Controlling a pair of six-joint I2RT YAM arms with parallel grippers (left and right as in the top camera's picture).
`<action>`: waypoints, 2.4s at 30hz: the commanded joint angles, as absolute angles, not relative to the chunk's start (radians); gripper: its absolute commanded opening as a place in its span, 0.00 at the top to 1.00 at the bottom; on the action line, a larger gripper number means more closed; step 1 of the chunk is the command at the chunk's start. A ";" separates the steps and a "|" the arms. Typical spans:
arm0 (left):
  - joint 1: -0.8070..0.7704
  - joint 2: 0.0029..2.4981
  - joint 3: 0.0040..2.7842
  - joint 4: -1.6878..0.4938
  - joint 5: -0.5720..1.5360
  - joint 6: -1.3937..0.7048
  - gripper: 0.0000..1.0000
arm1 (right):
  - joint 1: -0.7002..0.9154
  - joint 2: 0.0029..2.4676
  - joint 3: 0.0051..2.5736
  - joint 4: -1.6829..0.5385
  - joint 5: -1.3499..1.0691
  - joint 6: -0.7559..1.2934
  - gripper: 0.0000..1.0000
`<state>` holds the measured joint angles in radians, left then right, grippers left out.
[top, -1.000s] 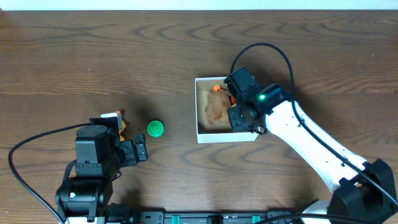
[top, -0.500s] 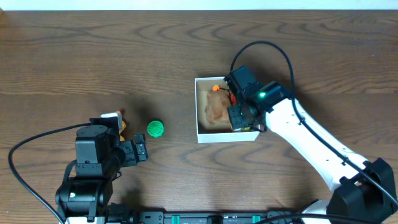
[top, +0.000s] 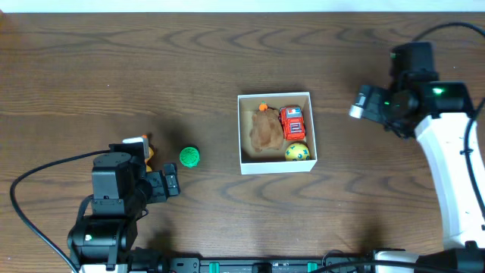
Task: Pack container
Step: 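Place the yellow ball into the box's front right corner, then grasp the orange rubber duck with the left gripper and lift it, then lower the duck into the box's front and release it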
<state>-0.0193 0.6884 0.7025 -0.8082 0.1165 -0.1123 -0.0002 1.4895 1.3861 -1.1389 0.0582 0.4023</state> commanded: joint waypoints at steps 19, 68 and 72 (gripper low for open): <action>0.234 1.420 0.863 -0.667 0.060 -0.143 0.02 | -0.059 1.510 1.186 -1.081 0.026 0.332 0.01; -0.453 1.152 1.052 -0.600 0.124 0.031 0.94 | -0.059 1.510 1.186 -1.085 0.026 0.316 0.01; -0.596 1.212 1.052 -0.538 0.123 0.085 0.94 | -0.059 1.510 1.186 -1.085 0.026 0.316 0.01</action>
